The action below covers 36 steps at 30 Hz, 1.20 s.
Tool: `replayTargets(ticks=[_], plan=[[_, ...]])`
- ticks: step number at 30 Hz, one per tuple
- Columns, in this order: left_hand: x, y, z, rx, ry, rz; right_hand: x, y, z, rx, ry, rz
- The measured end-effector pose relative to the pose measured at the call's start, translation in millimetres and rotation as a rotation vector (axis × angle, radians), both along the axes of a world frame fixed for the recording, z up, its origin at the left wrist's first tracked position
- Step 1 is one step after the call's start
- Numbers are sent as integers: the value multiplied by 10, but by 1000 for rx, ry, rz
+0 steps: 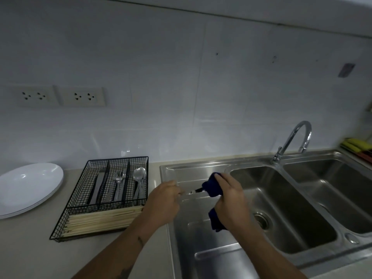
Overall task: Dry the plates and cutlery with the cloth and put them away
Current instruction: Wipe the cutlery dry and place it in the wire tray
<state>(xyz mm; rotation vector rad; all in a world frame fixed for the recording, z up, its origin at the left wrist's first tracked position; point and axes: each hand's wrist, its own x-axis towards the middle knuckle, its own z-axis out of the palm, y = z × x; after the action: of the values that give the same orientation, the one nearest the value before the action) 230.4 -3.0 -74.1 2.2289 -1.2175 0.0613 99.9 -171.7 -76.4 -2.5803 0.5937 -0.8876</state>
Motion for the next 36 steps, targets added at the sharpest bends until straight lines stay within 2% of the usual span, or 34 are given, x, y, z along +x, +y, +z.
replayTargets(ticks=[4,9,15,18,21,24,28,33,36], plan=[[-24,-89,125,62,136,32,-6,268,-197,-205,130,125],[-107,-6,6,97,193,87,-171,241,-291,-198,255,-21],[-170,1,9,42,323,95,-304,402,-377,-291,220,122],[-207,31,-10,43,343,107,-368,206,-338,-199,210,35],[-230,47,-43,34,424,111,-358,126,-289,-108,110,31],[-217,19,8,94,651,25,-351,143,-205,-39,50,41],[-270,-89,111,106,920,-36,-334,227,-125,-98,26,131],[-307,-172,24,17,935,139,-331,109,-135,-57,67,15],[-275,-166,26,-95,866,238,-388,39,-48,128,25,-104]])
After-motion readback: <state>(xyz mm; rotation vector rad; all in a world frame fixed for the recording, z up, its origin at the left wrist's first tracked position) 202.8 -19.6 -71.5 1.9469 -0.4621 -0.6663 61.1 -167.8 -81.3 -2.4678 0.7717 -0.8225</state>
